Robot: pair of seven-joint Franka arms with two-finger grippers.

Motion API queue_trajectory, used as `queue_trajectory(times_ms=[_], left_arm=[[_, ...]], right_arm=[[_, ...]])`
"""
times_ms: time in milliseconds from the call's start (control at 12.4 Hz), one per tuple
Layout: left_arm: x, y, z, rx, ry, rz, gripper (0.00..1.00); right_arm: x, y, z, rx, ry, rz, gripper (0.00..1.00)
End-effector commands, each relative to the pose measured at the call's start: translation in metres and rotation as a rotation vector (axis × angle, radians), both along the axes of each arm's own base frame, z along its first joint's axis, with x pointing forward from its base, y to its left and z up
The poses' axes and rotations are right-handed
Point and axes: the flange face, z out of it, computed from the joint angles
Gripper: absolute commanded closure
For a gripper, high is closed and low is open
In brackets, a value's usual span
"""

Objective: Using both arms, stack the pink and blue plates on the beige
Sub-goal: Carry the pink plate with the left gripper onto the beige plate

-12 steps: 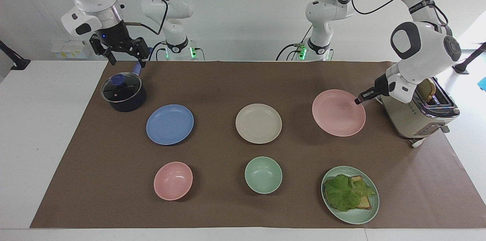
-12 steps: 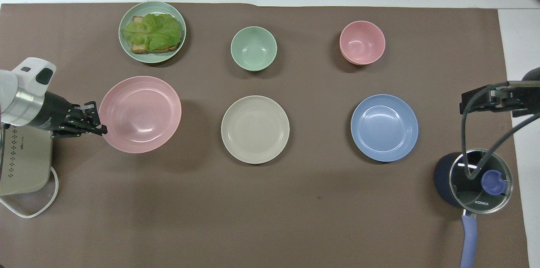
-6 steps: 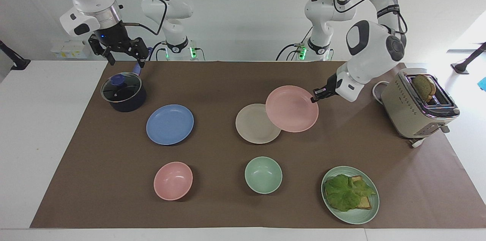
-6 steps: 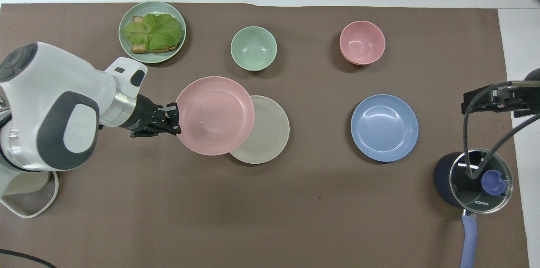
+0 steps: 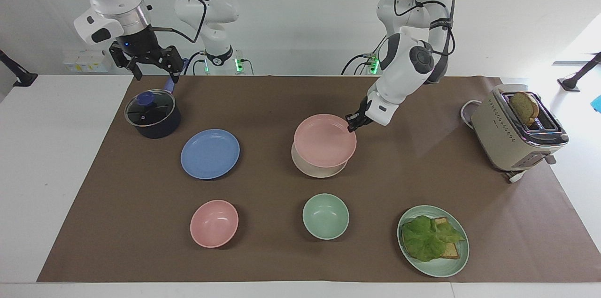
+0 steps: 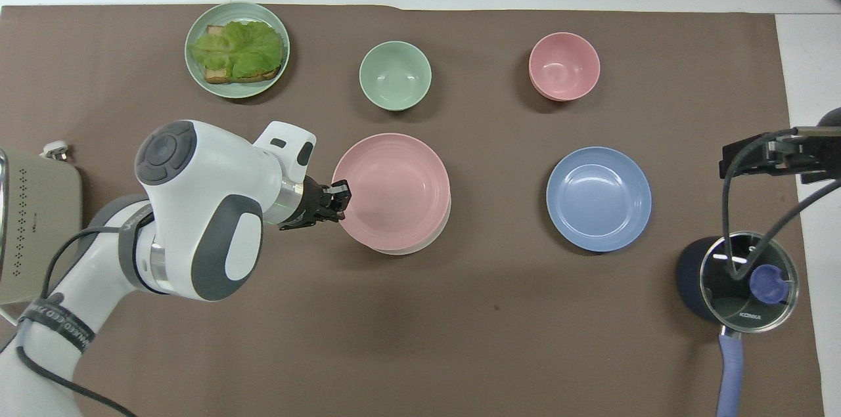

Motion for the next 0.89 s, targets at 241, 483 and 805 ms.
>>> queue_trajectory(times_ms=[241, 483, 805], left_arm=[[0.0055, 0.0001, -0.0303, -0.004, -0.030, 0.029, 1.00], [0.0050, -0.0007, -0.0305, -0.003, -0.029, 0.026, 0.32], [0.0055, -0.0025, -0.0275, 0.001, -0.027, 0.021, 0.00]], right_arm=[[-0.0075, -0.0054, 0.0008, 0.022, -0.011, 0.021, 0.00], [-0.0075, -0.0046, 0.0008, 0.021, -0.011, 0.022, 0.00], [-0.0075, -0.0054, 0.0008, 0.022, -0.011, 0.021, 0.00]])
